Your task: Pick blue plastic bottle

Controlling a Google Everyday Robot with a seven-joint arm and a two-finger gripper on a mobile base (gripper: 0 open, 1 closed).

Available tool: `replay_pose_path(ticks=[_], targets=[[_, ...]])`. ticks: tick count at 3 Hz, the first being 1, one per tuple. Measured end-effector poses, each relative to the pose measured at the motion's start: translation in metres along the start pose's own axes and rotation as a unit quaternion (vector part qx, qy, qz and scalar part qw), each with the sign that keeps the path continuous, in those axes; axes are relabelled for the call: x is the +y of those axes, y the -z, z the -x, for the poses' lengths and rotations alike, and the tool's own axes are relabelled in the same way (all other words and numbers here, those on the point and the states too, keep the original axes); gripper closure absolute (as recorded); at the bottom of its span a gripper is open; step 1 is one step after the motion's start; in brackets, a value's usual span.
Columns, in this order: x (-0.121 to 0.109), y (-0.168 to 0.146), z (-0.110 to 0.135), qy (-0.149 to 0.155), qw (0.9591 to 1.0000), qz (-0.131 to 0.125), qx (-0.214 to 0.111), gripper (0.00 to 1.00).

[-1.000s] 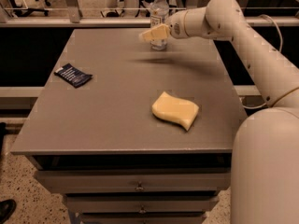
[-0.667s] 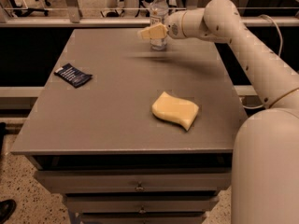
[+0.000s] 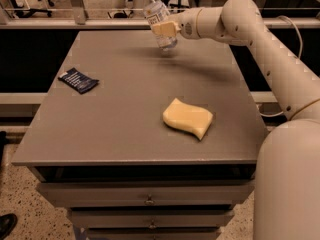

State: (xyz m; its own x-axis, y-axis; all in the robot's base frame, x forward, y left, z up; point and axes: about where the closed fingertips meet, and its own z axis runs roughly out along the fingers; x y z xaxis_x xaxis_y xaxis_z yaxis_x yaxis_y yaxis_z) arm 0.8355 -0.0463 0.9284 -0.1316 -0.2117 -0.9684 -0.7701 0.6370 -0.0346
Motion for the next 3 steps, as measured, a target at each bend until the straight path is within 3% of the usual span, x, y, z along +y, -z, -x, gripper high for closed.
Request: replay_pose_path(ticks=[1,2,3], targets=[[0.009,0.02,0.026,0.003,0.9994,0.016,-0.029,0.97],[0.021,0.056,0.061,-0.009,0.9974,0.033,-0.063,1.0],[0.021,0.056,0.061,-0.009,0.9974,0.033,-0.063,1.0]])
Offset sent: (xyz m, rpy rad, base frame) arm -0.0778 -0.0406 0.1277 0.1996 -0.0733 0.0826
